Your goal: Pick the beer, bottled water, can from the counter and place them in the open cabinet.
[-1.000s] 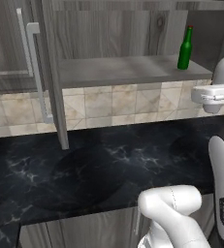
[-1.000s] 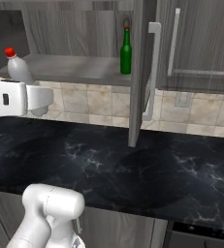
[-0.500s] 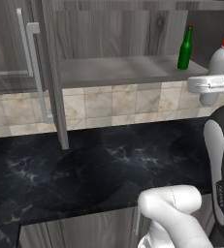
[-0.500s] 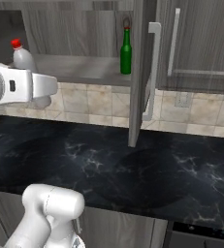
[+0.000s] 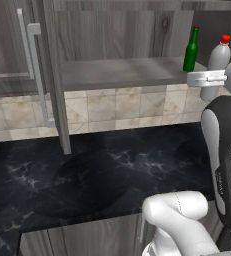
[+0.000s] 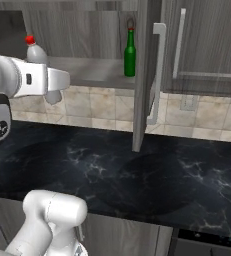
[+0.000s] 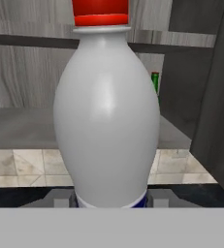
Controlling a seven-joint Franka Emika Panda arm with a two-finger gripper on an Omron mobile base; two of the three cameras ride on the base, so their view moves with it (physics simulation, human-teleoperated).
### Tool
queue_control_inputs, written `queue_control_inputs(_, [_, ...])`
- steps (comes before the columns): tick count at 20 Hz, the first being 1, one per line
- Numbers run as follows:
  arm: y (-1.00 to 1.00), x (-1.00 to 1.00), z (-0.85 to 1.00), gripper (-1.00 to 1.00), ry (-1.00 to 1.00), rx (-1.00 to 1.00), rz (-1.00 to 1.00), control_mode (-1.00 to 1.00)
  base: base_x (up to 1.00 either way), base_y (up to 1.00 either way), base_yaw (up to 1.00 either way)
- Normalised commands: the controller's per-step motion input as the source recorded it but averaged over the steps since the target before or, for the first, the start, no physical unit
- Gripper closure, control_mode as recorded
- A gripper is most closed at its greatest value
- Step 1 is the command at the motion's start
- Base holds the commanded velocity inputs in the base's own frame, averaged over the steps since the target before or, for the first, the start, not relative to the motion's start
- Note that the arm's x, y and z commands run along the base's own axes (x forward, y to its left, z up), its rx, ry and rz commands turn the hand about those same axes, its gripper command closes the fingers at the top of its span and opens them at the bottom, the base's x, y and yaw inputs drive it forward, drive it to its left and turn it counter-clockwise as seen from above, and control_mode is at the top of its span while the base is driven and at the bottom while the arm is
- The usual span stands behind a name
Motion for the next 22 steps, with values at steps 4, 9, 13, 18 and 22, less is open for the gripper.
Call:
queue_control_inputs(4, [-0.16, 0.37, 0.0, 1.0, -0.01, 0.0, 0.0, -1.0, 0.0, 0.0, 0.0])
queue_control_inputs(9, [-0.15, 0.4, 0.0, 1.0, 0.0, 0.0, 0.0, -1.0, 0.0, 0.0, 0.0])
queue_control_inputs(13, [-0.08, 0.42, -0.01, 1.0, -0.01, 0.0, 0.0, -1.0, 0.0, 0.0, 0.0])
queue_control_inputs(18, [-0.02, 0.42, -0.05, 1.0, 0.0, 0.0, 0.0, -1.0, 0.0, 0.0, 0.0])
queue_control_inputs(22, [0.0, 0.45, -0.04, 1.0, 0.0, 0.0, 0.0, -1.0, 0.0, 0.0, 0.0])
